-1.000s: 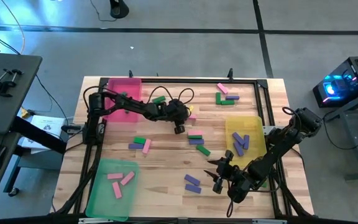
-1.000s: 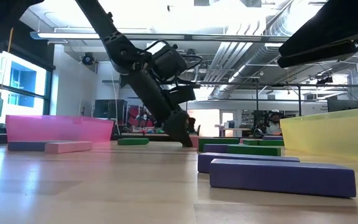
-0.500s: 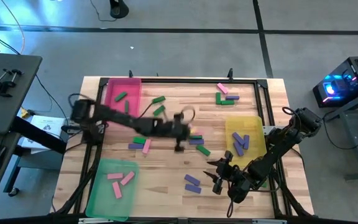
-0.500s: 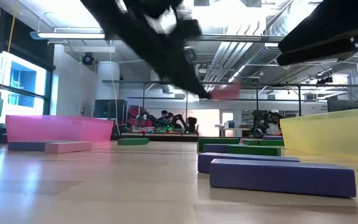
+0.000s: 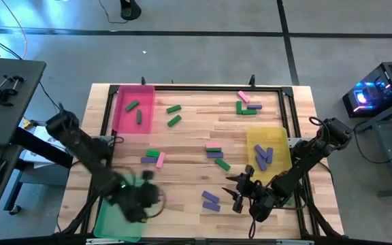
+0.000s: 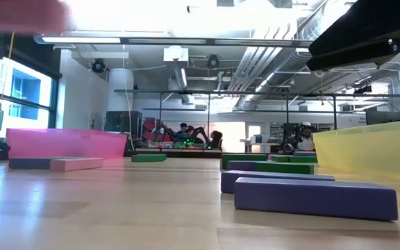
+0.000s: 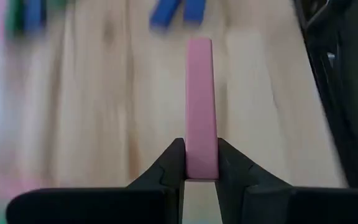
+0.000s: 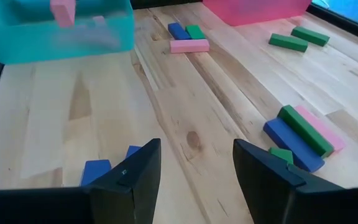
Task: Sort blocks
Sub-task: Put the pink block into the green bin, then put the blue block into the yellow bin
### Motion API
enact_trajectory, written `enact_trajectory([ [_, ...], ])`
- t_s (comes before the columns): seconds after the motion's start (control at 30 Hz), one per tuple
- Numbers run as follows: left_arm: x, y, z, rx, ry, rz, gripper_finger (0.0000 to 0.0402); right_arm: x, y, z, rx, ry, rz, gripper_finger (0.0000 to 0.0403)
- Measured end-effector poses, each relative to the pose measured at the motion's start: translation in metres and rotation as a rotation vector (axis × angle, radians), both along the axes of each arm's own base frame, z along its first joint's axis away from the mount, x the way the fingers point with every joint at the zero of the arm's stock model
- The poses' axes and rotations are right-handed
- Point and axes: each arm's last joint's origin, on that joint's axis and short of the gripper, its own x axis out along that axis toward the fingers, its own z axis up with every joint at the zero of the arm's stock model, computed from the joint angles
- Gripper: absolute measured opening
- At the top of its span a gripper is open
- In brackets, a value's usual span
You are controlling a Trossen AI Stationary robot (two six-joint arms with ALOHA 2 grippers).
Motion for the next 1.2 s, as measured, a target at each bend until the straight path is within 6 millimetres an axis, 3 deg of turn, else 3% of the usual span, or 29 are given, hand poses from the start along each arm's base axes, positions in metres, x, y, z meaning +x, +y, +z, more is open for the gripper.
enact_trajectory([
  [0.2,-0.059,-0.019,-0.009,-0.151,0.155,0.363,0.0036,0.004,-0.004,0.0,-0.015,0.002,-0.008,0.0185],
  [0.43,-0.098,-0.019,-0.024,-0.204,0.218,0.64,0.0036,0.007,-0.008,0.0,-0.013,0.004,-0.021,0.0185],
  [0.7,-0.106,-0.007,-0.055,-0.225,0.316,0.776,0.0054,0.004,-0.006,0.002,-0.056,-0.021,-0.039,0.0185],
  [0.87,-0.107,0.0,-0.067,-0.235,0.304,0.852,0.0072,-0.004,-0.011,0.019,-0.078,-0.062,-0.062,0.0185],
  [1.0,-0.106,0.005,-0.072,-0.257,0.28,0.952,0.01,-0.011,-0.029,0.042,0.017,-0.039,-0.058,0.0185],
  [1.2,-0.105,0.006,-0.069,-0.26,0.19,0.912,0.0169,-0.017,-0.074,0.073,0.074,-0.008,-0.126,0.0185],
])
